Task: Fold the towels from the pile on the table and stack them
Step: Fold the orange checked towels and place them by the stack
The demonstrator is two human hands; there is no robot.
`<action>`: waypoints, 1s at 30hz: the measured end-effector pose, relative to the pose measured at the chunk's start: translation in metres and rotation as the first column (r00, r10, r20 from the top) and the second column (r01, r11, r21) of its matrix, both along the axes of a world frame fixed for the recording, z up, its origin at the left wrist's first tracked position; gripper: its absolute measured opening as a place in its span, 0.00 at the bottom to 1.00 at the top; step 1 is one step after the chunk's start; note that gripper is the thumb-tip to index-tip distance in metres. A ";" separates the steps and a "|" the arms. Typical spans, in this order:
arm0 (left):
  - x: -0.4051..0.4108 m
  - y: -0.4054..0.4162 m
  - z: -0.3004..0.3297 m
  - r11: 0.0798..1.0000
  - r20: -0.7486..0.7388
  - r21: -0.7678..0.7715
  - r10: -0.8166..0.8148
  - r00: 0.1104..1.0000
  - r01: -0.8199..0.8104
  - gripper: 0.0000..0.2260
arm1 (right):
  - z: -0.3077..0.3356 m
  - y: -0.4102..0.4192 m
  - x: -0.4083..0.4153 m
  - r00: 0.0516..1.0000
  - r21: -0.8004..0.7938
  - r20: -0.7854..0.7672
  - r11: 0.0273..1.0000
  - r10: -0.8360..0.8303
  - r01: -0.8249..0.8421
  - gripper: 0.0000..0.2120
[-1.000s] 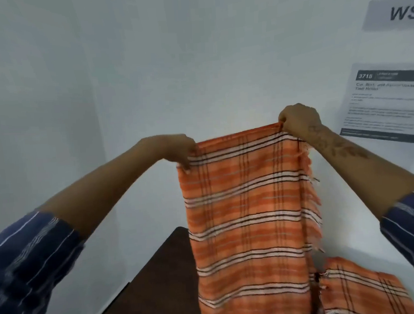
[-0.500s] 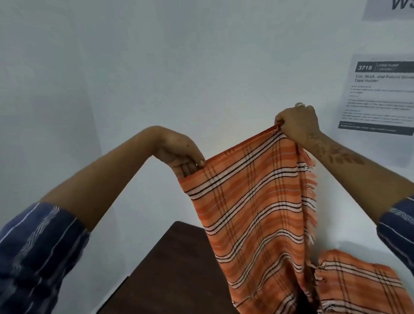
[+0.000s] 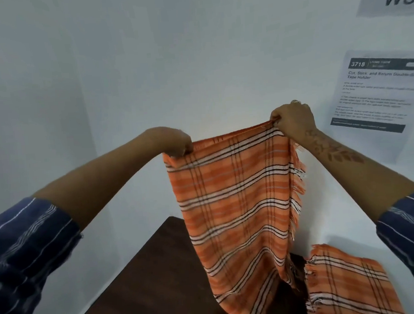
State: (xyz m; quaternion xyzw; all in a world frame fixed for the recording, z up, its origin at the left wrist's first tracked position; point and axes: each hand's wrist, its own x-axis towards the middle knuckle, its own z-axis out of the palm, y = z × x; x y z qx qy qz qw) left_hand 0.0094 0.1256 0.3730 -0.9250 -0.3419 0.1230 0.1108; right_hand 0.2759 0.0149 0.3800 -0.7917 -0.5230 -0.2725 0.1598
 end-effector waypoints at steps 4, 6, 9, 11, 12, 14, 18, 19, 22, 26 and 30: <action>-0.018 0.037 0.027 0.989 0.245 0.145 -0.041 0.969 0.005 0.11 | 0.028 -0.013 -0.001 0.974 -0.262 -0.201 0.953 0.100 -0.152 0.12; -0.024 0.050 0.036 0.989 0.296 0.148 -0.053 0.954 0.010 0.10 | 0.039 -0.014 -0.004 0.977 -0.260 -0.186 0.953 0.107 -0.154 0.11; -0.016 0.047 0.052 0.939 0.312 0.334 -0.196 0.930 0.086 0.10 | 0.041 -0.014 -0.007 0.997 -0.177 -0.073 0.984 -0.002 -0.010 0.12; -0.015 0.041 0.062 0.884 0.325 0.452 -0.288 0.901 0.120 0.11 | 0.041 -0.014 -0.004 0.995 -0.184 -0.090 0.983 -0.041 0.024 0.13; -0.017 0.039 0.065 0.895 0.333 0.430 -0.279 0.901 0.119 0.12 | 0.043 -0.016 -0.002 0.992 -0.180 -0.117 0.983 -0.046 0.025 0.12; -0.026 0.033 0.063 0.969 0.351 0.233 -0.166 0.922 0.085 0.14 | 0.045 -0.022 0.004 0.982 -0.148 -0.187 0.989 -0.037 0.009 0.13; -0.034 0.026 0.052 0.987 0.421 0.160 -0.096 0.902 0.031 0.13 | 0.043 -0.022 -0.001 0.984 -0.067 -0.173 0.997 -0.038 0.026 0.13; -0.035 0.025 0.053 0.974 0.450 0.228 -0.113 0.886 0.008 0.13 | 0.041 -0.021 -0.006 0.989 -0.065 -0.137 0.997 -0.048 0.039 0.11; -0.042 0.032 0.055 0.955 0.584 0.291 -0.131 0.801 -0.056 0.11 | 0.041 -0.022 -0.014 0.998 -0.084 -0.062 0.996 0.016 -0.021 0.06; -0.044 0.037 0.047 0.989 0.565 0.147 -0.096 0.819 0.015 0.09 | 0.041 -0.027 -0.010 0.999 -0.012 0.023 1.000 0.022 -0.022 0.08; -0.043 0.049 0.040 0.982 0.573 0.172 -0.165 0.803 0.079 0.14 | 0.030 -0.023 -0.007 0.990 0.048 -0.099 0.994 0.105 -0.100 0.08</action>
